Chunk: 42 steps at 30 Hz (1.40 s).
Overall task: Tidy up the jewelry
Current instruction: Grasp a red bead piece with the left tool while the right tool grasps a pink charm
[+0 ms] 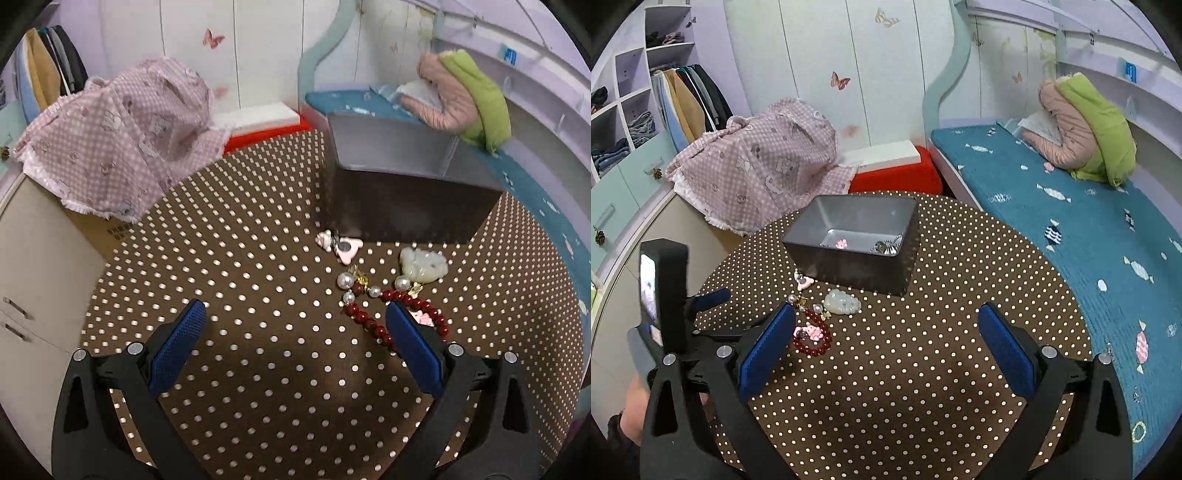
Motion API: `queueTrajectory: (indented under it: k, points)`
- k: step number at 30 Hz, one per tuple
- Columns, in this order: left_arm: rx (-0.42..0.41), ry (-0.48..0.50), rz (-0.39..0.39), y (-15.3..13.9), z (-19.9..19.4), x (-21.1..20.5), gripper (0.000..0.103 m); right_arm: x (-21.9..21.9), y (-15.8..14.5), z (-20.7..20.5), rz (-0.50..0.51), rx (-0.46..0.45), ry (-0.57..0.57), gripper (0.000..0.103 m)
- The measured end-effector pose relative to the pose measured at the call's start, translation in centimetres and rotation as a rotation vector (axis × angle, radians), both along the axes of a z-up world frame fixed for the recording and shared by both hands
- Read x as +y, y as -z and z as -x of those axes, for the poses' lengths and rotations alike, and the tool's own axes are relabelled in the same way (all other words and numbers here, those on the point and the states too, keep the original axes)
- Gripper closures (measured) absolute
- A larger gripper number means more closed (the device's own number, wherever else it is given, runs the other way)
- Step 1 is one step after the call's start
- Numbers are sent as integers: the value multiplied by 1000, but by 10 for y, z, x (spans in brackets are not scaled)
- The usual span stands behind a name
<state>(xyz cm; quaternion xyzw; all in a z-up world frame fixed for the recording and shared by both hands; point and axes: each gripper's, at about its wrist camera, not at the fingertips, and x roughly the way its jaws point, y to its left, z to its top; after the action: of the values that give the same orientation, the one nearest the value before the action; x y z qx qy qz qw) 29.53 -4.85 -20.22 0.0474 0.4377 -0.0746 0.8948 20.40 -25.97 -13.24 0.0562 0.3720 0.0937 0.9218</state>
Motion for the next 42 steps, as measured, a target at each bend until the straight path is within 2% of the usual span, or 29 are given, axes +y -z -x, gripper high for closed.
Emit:
queueTrajectory:
  k: [1,4,6,9,11,12,15,18,25,31,36,37,41,42]
  points:
    - [10,2,-2,4,-2,-2,7,0,1,0,0,4,-1,8]
    - [55,20,20,14,-7,-6,30,0,5,-2,-9,15,-4,8]
    - [45,33,6,15,-7,-10,35,0,6,-3,-12,20,-5,8]
    - [46,77,28,12,-5,-15,60,0,7,-4,-14,22,-6,8]
    - [59,103,65,10,-4,-15,88,0,8,-5,-16,23,-10,8]
    - [68,110,86,9,-4,-14,92,0,8,-5,-16,24,-11,8]
    - [87,120,158,7,-2,-5,95,2,10,-4,-14,29,-15,8]
    - [53,123,215,-2,5,5,95,4,13,-3,-13,38,-26,8]
    - [-49,159,293,-53,22,23,95,20,19,-2,-3,57,-66,8]
    - [-133,132,289,-86,43,39,95,36,27,-10,7,67,-105,8]
    - [-154,63,245,-88,49,57,95,63,43,-29,4,83,-184,8]
    - [-144,37,241,-84,48,63,95,69,46,-33,-3,86,-210,13]
    - [-129,-14,226,-69,49,76,95,96,57,-52,17,113,-295,45]
    - [-125,-21,227,-67,49,78,95,104,61,-57,27,114,-317,48]
